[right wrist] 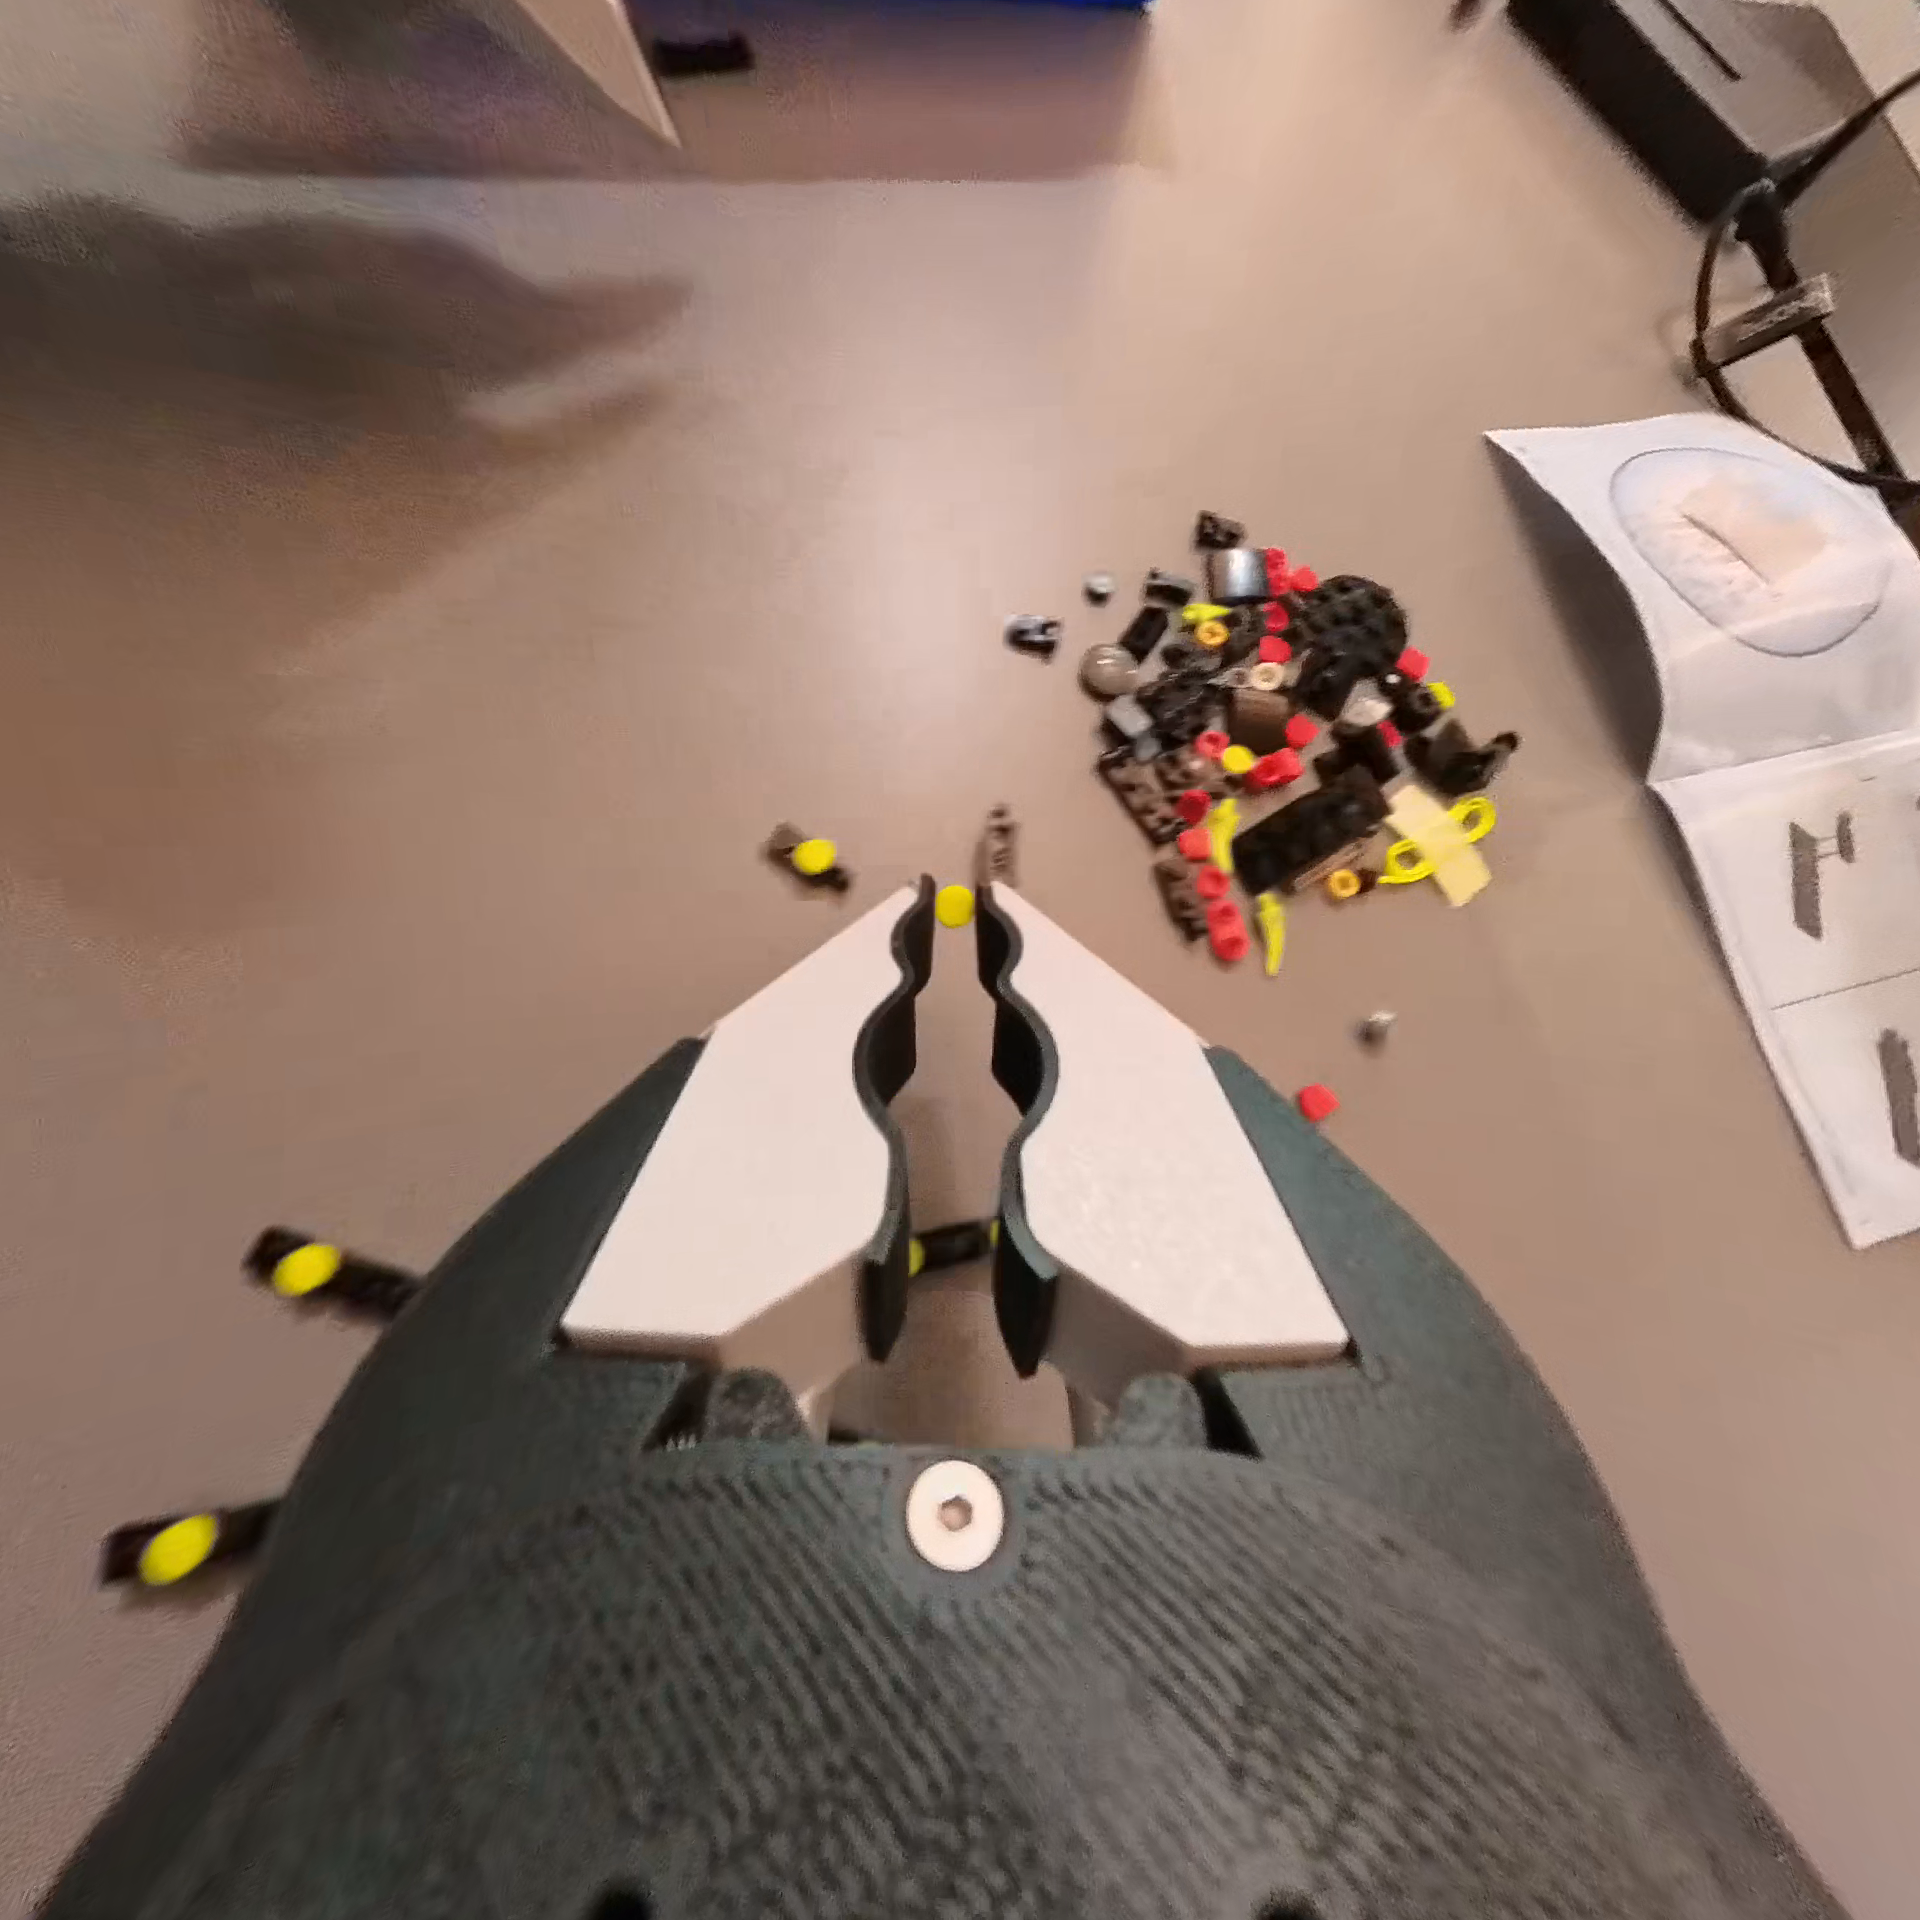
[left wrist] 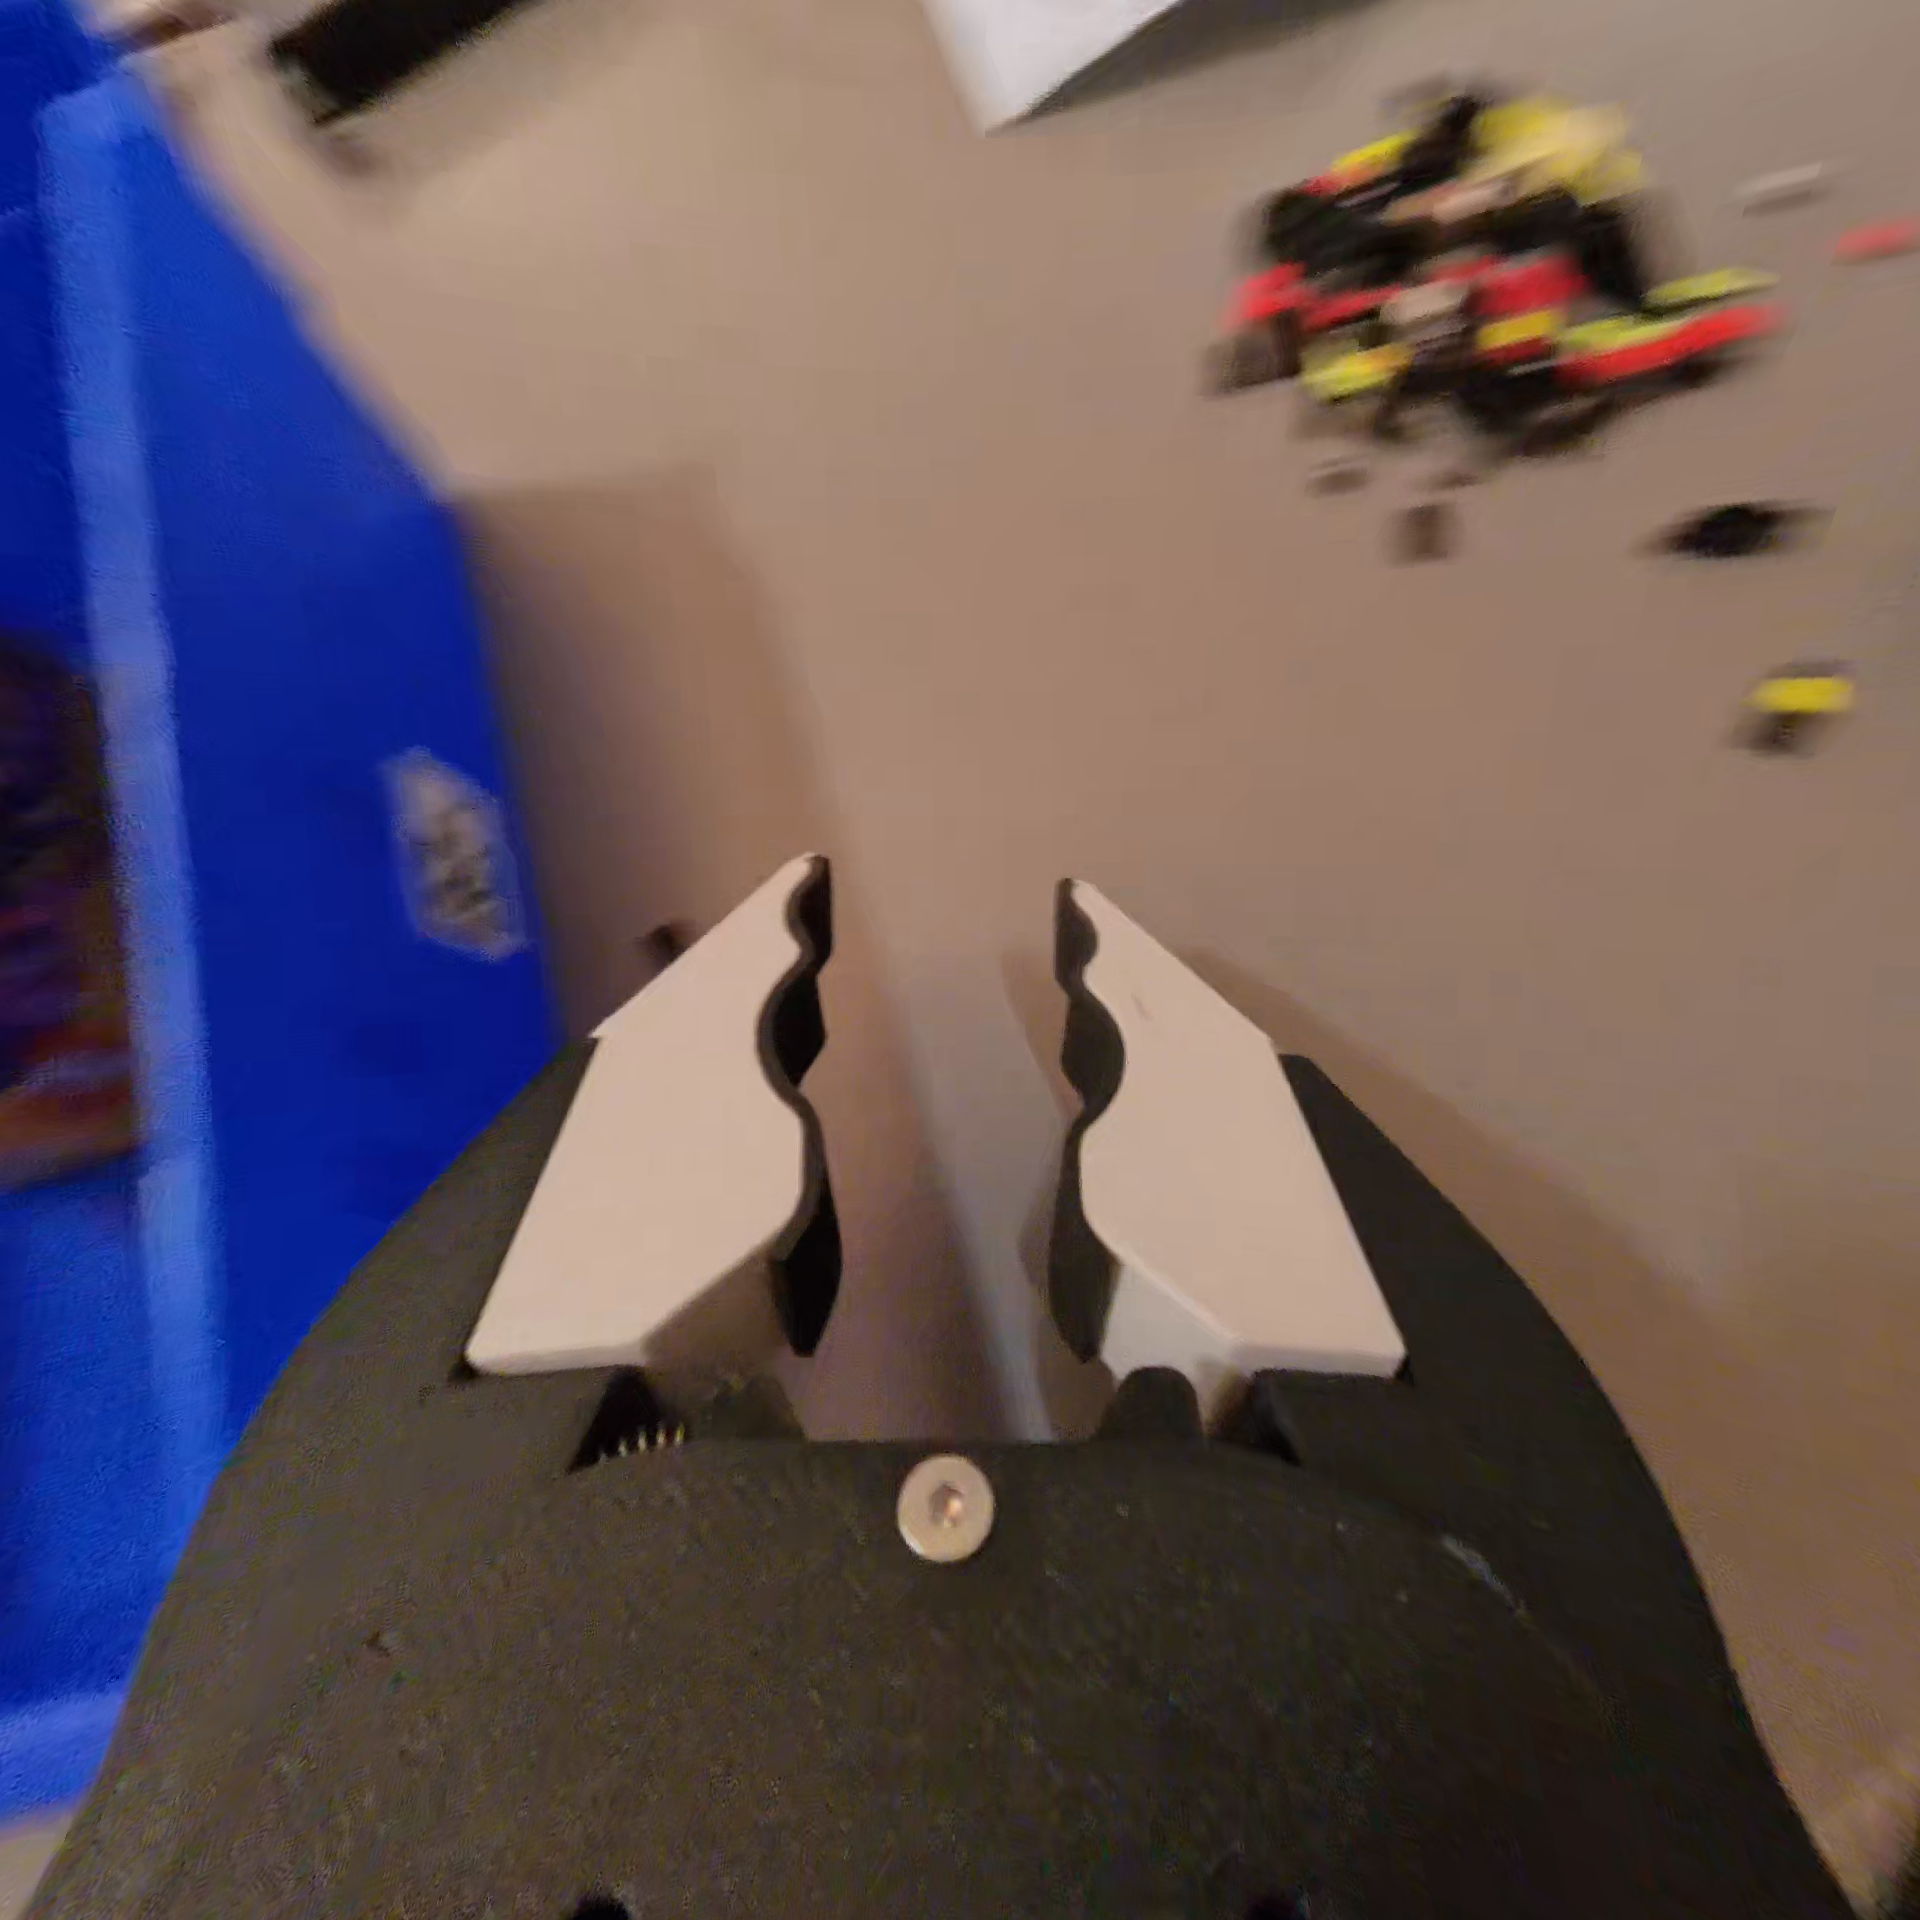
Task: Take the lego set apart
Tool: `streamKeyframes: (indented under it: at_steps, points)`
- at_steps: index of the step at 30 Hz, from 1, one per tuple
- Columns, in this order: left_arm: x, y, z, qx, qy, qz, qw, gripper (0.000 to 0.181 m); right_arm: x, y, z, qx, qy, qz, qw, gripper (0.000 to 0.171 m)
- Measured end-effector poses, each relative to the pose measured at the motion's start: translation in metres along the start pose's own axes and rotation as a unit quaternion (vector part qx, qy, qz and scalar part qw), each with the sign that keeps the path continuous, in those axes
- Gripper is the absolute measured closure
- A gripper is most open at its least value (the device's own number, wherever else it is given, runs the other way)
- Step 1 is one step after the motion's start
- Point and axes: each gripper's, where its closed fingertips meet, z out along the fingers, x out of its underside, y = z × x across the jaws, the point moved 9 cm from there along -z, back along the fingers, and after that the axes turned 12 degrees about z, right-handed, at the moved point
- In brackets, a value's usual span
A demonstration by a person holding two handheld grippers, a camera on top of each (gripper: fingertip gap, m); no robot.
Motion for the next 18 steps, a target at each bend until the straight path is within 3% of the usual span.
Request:
streamKeyframes:
  at_steps: [1, 6, 8, 15, 18]
  points:
    - [0.009, 0.014, 0.001, -0.036, 0.023, -0.010, 0.999, 0.133, -0.005, -0.010, 0.007, 0.002, 0.004, 0.003, 1.000, 0.164]
    - [0.027, 0.027, 0.012, -0.057, 0.077, -0.033, 0.995, 0.130, -0.021, -0.048, 0.036, 0.025, 0.001, 0.014, 1.000, 0.163]
    - [0.026, 0.024, 0.014, -0.062, 0.079, -0.018, 0.995, 0.130, -0.021, -0.055, 0.039, 0.023, 0.004, 0.034, 0.999, 0.147]
    - [0.028, 0.024, 0.016, -0.040, 0.079, -0.034, 0.996, 0.133, -0.016, -0.062, -0.007, 0.022, -0.078, 0.051, 0.995, 0.151]
    - [0.031, 0.025, 0.018, -0.041, 0.093, -0.036, 0.994, 0.133, -0.014, -0.068, -0.011, 0.031, -0.075, 0.063, 0.995, 0.155]
